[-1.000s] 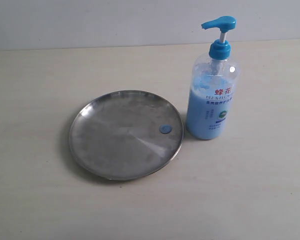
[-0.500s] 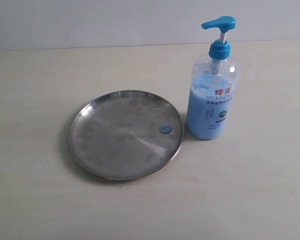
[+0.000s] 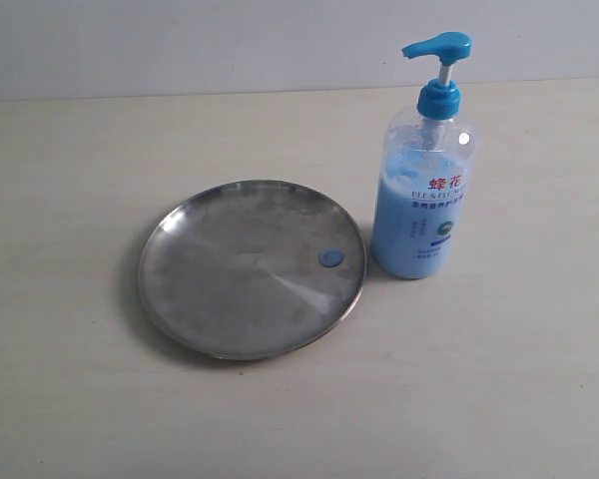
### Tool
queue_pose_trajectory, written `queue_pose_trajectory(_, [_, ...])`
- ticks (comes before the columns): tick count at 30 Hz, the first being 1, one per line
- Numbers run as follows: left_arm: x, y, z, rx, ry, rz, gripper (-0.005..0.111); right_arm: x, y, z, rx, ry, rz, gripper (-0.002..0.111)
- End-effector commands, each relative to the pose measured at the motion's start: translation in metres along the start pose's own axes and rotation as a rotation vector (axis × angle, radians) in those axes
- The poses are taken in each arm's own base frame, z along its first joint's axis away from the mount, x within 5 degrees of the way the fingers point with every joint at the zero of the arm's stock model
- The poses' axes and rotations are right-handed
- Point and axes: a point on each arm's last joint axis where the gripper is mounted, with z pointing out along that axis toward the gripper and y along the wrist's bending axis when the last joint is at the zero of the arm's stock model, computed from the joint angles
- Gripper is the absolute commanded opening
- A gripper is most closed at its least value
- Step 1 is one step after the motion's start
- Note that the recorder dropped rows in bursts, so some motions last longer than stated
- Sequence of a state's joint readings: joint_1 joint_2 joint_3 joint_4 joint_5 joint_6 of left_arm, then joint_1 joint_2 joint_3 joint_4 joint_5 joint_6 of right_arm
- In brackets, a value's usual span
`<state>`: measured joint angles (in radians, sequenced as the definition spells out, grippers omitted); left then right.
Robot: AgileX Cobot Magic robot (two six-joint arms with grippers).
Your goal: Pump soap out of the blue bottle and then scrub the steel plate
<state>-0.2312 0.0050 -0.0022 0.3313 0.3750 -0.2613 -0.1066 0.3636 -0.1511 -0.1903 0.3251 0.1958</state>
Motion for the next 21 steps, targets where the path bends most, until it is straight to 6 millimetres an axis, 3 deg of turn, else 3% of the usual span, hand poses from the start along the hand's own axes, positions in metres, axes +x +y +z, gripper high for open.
queue_pose_trajectory(1, [0.000,0.000,0.000,0.007,-0.004,0.002,0.000,-0.003,0.000,-0.001,0.002,-0.018,0.001,0.000])
queue_pose_trajectory(15, [0.000,0.000,0.000,0.007,-0.004,0.002,0.000,-0.003,0.000,-0.001,0.002,-0.018,0.001,0.000])
queue_pose_trajectory(21, [-0.017,0.001,-0.003,0.006,-0.018,0.000,0.000,-0.003,0.000,-0.001,0.002,-0.018,0.001,0.000])
